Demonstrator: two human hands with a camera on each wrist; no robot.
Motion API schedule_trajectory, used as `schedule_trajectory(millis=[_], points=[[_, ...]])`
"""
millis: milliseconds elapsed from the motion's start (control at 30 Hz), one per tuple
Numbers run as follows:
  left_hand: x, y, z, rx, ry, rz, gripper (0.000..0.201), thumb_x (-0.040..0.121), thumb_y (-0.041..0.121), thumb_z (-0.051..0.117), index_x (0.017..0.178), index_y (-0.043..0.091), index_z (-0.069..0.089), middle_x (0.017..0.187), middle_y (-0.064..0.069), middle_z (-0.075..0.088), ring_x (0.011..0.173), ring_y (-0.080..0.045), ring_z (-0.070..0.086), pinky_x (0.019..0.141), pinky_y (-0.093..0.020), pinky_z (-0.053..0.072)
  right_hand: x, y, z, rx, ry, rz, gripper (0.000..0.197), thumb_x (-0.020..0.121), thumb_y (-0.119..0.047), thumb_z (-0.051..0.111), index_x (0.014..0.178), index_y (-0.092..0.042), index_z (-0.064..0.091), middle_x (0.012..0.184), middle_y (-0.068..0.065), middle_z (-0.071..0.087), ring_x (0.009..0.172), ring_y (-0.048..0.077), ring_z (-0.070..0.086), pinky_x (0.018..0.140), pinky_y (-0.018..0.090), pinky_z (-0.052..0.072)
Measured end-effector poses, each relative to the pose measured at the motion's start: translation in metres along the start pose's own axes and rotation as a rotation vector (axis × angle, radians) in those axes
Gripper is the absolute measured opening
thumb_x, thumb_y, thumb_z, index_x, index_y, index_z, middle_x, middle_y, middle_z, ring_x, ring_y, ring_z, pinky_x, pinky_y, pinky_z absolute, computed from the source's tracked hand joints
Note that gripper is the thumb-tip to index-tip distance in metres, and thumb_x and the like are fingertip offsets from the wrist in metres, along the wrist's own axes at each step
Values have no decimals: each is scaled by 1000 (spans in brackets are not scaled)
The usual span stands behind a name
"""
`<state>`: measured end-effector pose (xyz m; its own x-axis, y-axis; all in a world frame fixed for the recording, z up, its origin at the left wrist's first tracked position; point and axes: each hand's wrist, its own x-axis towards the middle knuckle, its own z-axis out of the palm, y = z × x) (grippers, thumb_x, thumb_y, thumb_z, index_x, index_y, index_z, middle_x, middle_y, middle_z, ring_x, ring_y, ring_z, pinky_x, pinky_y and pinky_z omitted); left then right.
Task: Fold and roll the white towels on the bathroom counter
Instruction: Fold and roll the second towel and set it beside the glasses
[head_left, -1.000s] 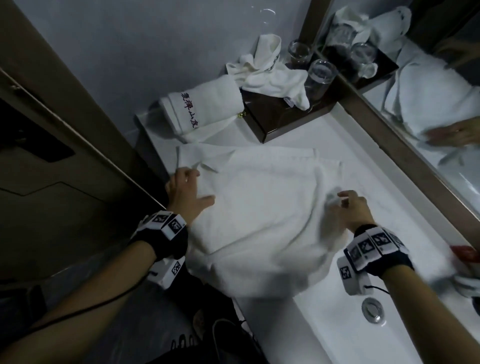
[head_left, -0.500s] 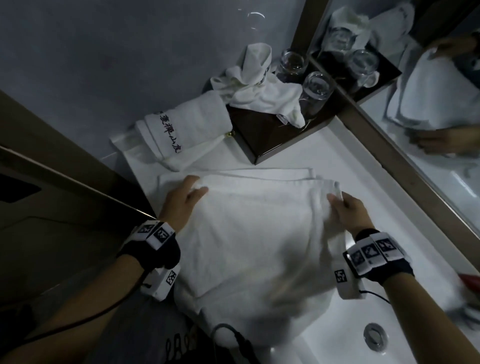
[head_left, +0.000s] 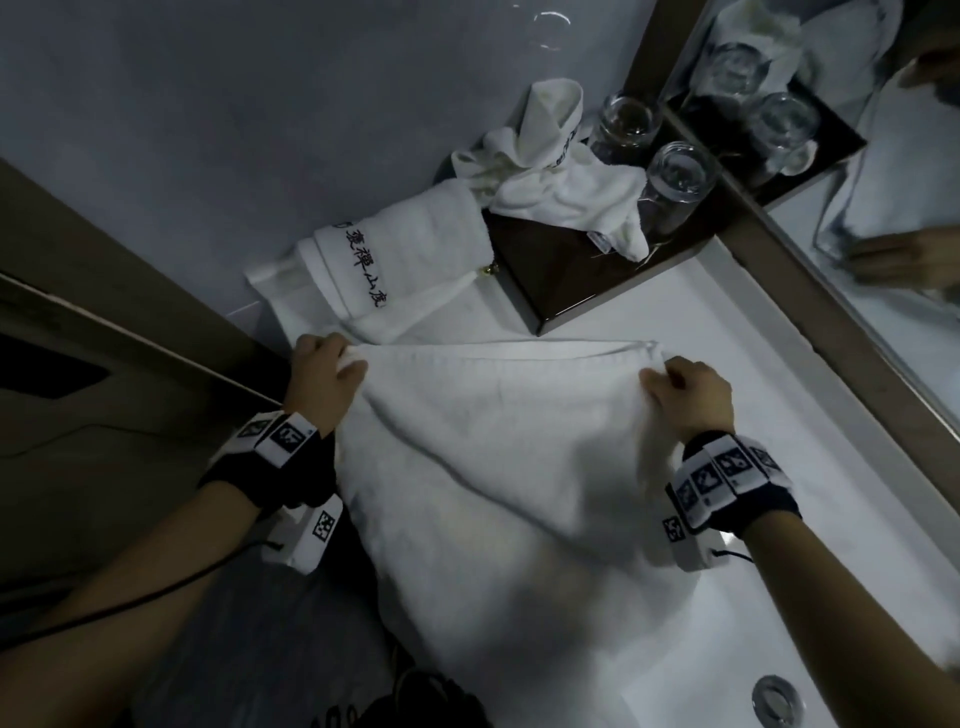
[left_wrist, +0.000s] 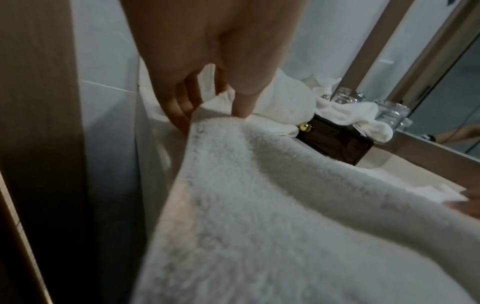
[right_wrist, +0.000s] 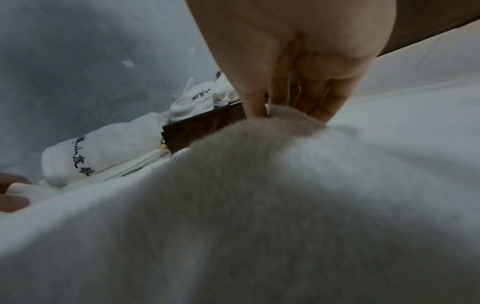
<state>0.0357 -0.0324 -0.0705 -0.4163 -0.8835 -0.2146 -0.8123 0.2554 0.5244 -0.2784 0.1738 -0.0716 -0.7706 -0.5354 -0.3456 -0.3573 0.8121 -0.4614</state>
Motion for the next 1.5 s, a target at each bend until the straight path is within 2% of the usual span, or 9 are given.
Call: schedule_trajectory(millis=[100, 233, 533, 733, 900, 1167, 1267, 1367, 1500], points=[[4, 3, 3, -23, -33, 15, 25, 83, 7, 63, 105, -6, 59, 119, -31, 48, 115, -39, 44, 98, -34, 33, 8, -1, -1, 73, -12, 8, 26, 84, -35, 62, 73, -11, 60, 105, 11, 48, 96, 25, 49, 85, 28, 41], [10, 7, 3, -27, -116, 31, 24, 85, 14, 63, 100, -5, 60, 111, -27, 59, 109, -37, 52, 94, -36, 38, 13, -7, -6, 204, -136, 45, 49, 81, -40, 66, 55, -17, 30, 62, 2, 37, 61, 19, 35, 56, 30, 28], [20, 21, -13, -81, -89, 53, 32, 96, 25, 44, 103, -4, 56, 108, -27, 61, 102, -36, 57, 84, -34, 41, 23, -8, -27, 322, 36, -37, 33, 88, -27, 55, 59, -14, 43, 57, 1, 48, 60, 19, 45, 53, 18, 35], [15, 22, 1, -2, -64, 100, 22, 89, 0, 48, 110, -6, 43, 110, -28, 52, 100, -38, 52, 83, -38, 39, 28, -10, -15, 231, 39, 16, 29, 93, -19, 46, 120, -11, 39, 85, 14, 53, 79, 27, 52, 63, 31, 35], [-26, 5, 15, -113, 12, -110, 50, 78, -1, 62, 121, -8, 38, 127, -31, 33, 116, -41, 38, 103, -46, 35, 13, 8, -13, 222, 20, 57, 55, 84, -20, 65, 129, -5, 37, 125, 19, 51, 113, 34, 51, 96, 37, 41], [-112, -12, 32, -236, -58, -194, 52, 86, 13, 59, 127, -3, 32, 132, -25, 28, 120, -37, 34, 101, -37, 31, -61, 56, -9, 159, -71, 157, 40, 84, -49, 59, 86, -10, 50, 88, 9, 56, 86, 26, 49, 74, 31, 32], [-139, -12, 35, -447, -158, -156, 63, 87, 11, 59, 137, 3, 21, 134, -9, 35, 117, -18, 40, 92, -22, 32, -92, 71, -3, 190, -52, 159, 50, 83, -49, 60, 63, -11, 36, 64, 4, 46, 72, 25, 44, 66, 35, 29], [-165, -14, 46, -475, -286, -123, 79, 86, 11, 60, 143, 4, 6, 135, -1, 33, 121, -8, 32, 94, -13, 26, -120, 78, 4, 195, -38, 136, 54, 81, -51, 62, 64, -11, 31, 62, 4, 39, 64, 23, 39, 63, 37, 28], [-188, -24, 57, -463, -429, -192, 64, 89, 20, 57, 139, 2, 20, 145, -11, 37, 131, -21, 37, 98, -19, 27, -143, 84, 4, 227, -43, 177, 54, 78, -54, 64, 61, -14, 33, 62, 1, 41, 63, 20, 39, 64, 34, 31]])
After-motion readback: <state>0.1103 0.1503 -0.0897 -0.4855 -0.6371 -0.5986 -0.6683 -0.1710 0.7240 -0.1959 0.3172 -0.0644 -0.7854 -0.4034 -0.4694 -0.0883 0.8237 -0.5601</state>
